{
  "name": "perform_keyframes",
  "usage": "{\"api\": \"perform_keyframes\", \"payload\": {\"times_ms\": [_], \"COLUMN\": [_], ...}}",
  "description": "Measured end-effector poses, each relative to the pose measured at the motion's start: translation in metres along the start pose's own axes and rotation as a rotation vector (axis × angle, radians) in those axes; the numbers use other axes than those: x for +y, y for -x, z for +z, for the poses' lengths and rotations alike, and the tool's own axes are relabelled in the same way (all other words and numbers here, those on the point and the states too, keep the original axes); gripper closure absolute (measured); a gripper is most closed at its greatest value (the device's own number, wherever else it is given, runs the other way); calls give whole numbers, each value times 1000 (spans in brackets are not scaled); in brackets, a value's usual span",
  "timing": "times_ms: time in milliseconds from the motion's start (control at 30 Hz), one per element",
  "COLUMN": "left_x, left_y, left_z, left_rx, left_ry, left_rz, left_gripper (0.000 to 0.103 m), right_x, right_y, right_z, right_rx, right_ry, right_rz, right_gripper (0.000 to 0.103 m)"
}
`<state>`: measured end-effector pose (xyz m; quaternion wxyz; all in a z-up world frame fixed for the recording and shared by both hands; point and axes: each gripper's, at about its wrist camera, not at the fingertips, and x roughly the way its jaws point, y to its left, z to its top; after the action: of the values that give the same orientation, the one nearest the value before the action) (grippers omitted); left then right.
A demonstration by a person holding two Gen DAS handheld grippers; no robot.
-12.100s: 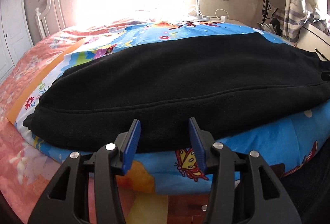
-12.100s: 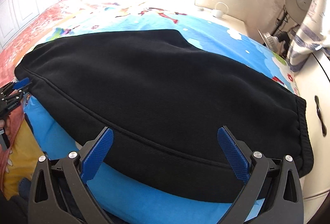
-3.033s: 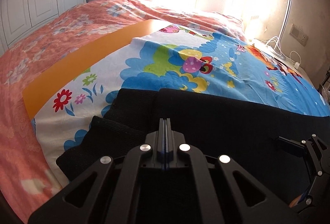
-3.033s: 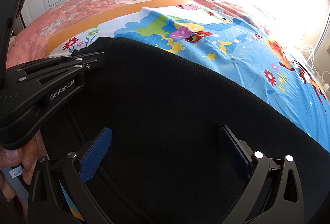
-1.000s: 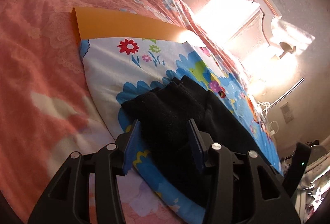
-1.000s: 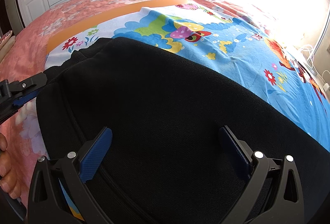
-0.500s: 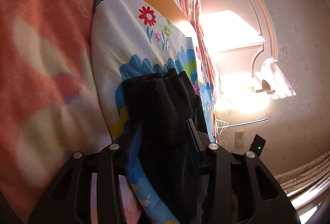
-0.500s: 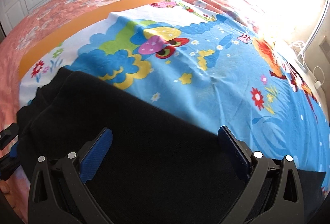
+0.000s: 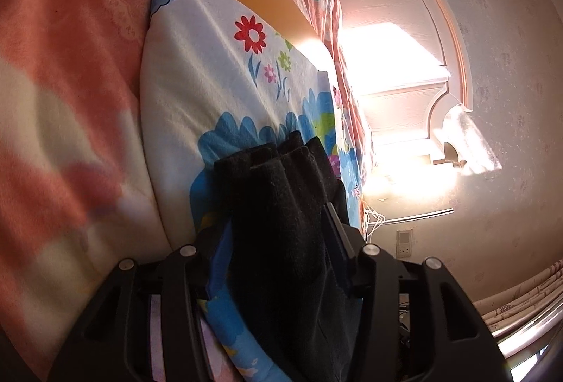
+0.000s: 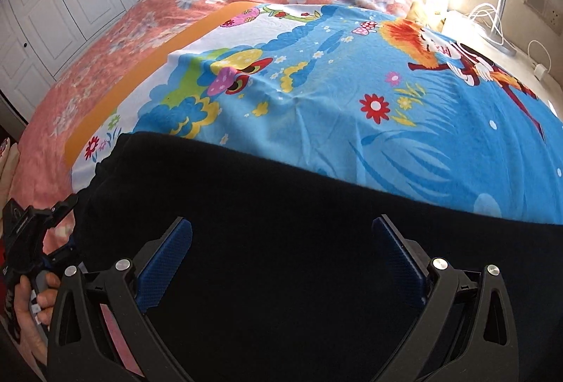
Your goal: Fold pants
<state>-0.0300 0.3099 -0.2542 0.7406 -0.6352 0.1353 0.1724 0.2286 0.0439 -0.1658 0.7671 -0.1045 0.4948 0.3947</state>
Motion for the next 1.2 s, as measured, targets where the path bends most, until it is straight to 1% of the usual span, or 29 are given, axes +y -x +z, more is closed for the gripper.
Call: {"api": "perform_keyframes", "payload": {"times_ms": [33,100,133,167,200,233,267,300,367,433,500,533,600,633,667,700,733,800,867,967,1033,1100,1133,1167,1200], "left_x": [1,0,-9,-26,-48,-72,-99,-128,-178,-211,-222,-221,-207,-196,-187,-180,-175,-175,-181,-189,-193,-193,-192,-192,-192], "left_y": [-6,-13,-10,-2,6,14,21,28,26,11,-8,-18,-42,-56,-67,-76,-81,-81,-74,-64,-59,-57,-56,-57,-59], "left_z": [3,6,4,0,-9,-20,-36,-59,-114,-180,-250,-283,-340,-361,-375,-384,-388,-387,-377,-371,-368,-370,-371,-374,-378], "left_rx": [10,31,20,-3,-23,-42,-66,-90,-133,-162,-177,-175,-141,-103,-72,-62,-70,-98,-116,-161,-169,-165,-161,-159,-156], "left_ry": [-5,-16,-60,-139,-231,-331,-455,-597,-881,-1147,-1382,-1489,-1663,-1719,-1753,-1771,-1779,-1774,-1740,-1743,-1734,-1746,-1752,-1764,-1777], "left_rz": [-14,15,28,37,45,70,108,151,236,316,354,359,360,370,388,409,422,430,402,373,362,356,353,353,352], "left_gripper": [61,89,91,92,92,92,92,92,92,92,92,92,92,92,92,92,92,92,92,92,92,92,92,92,92], "right_x": [-4,-10,-15,-20,-27,-35,-41,-46,-57,-70,-85,-94,-113,-123,-132,-140,-145,-147,-140,-124,-113,-105,-105,-104,-103], "right_y": [3,7,10,15,22,28,33,37,44,50,55,56,55,53,51,50,49,49,48,37,28,20,18,17,15], "right_z": [-8,-16,-15,-13,-12,-11,-9,-8,-8,-10,-15,-17,-27,-33,-39,-43,-46,-45,-40,-33,-27,-20,-16,-13,-9], "right_rx": [11,56,81,98,106,116,131,147,168,184,176,172,167,169,175,182,184,180,178,211,232,232,221,214,219], "right_ry": [-23,-64,-93,-132,-174,-220,-261,-297,-366,-416,-452,-465,-505,-534,-563,-584,-597,-593,-579,-534,-520,-500,-488,-470,-445], "right_rz": [27,87,131,182,236,301,360,411,516,612,687,698,676,660,647,638,635,634,643,655,654,664,661,658,655], "right_gripper": [5,5,5,5,5,5,5,5,5,5,5,5,5,5,5,5,5,5,5,5,5,5,9,16,41]}}
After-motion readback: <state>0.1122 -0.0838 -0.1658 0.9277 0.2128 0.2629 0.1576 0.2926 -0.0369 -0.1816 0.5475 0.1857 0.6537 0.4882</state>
